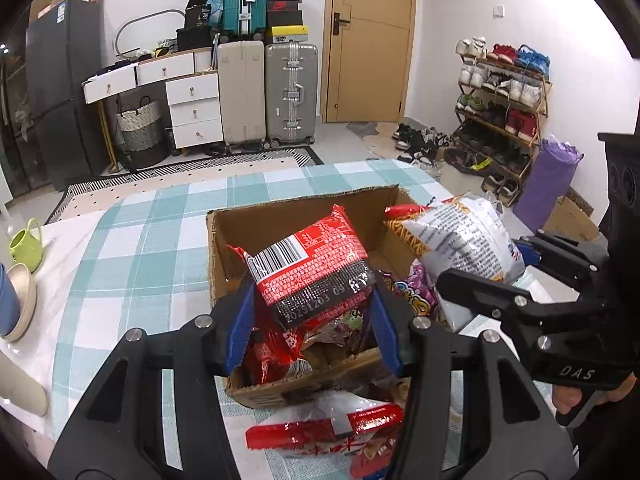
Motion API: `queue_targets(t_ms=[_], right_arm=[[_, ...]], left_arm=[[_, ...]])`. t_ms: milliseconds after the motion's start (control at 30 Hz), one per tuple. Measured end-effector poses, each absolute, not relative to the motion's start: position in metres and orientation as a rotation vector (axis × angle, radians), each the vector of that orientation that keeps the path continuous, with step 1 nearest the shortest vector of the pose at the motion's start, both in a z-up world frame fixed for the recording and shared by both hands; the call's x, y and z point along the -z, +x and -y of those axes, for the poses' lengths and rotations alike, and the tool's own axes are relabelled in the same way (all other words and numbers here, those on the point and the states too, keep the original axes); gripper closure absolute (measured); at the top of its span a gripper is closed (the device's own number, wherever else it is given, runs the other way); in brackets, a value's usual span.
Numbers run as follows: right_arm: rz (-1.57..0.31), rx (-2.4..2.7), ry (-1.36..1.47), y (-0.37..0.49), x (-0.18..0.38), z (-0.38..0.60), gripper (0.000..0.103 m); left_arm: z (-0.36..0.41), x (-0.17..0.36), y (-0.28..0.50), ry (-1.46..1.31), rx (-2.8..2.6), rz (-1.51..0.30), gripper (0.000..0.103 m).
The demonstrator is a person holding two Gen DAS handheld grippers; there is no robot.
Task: Organize snacks
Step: 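Lift both held packets and carry them over the cardboard box, then open both tools to release the packets into the box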
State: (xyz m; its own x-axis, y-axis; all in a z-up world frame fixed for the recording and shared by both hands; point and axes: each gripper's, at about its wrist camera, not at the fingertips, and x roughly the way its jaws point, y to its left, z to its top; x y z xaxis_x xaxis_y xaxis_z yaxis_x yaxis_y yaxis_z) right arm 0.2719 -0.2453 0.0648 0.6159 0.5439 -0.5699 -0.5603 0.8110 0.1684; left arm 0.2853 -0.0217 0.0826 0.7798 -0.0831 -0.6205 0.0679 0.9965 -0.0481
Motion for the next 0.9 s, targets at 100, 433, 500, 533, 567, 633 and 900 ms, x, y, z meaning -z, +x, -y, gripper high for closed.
queue_targets(t_ms=[100,433,500,533,567,633,900], right_arm=[[-0.652,-0.632,-0.031,0.278,-0.062,0.242,0.050],[-0.644,-0.624,-0.063,0.289,-0.060,0.236,0.050],[-0.638,-0.621,-0.078,0.289,-0.060,0.234,0.050],[-0.636,-0.619,-0.090,0.289,-0.060,0.233,0.050],[-0.637,-0.620,-0.095,0.290,-0.059,0.231,0.050],[-0.642,-0.620,-0.099,0.292,-0.058,0.230,0.050],[-0.659,-0.634,-0.080,0.302,-0.059,0.231,0.050]], left_arm=[[0.021,-0.073,0.297,-0.042,0.082,-0.691,0.053],[0.016,-0.043,0.330,-0.044,0.047,-0.736,0.053],[0.012,-0.039,0.334,-0.052,0.041,-0.745,0.053],[0.010,-0.036,0.336,-0.057,0.042,-0.751,0.053],[0.009,-0.034,0.338,-0.057,0.041,-0.756,0.053],[0.008,-0.031,0.339,-0.044,0.044,-0.752,0.053],[0.002,-0.028,0.340,-0.070,0.056,-0.754,0.052]])
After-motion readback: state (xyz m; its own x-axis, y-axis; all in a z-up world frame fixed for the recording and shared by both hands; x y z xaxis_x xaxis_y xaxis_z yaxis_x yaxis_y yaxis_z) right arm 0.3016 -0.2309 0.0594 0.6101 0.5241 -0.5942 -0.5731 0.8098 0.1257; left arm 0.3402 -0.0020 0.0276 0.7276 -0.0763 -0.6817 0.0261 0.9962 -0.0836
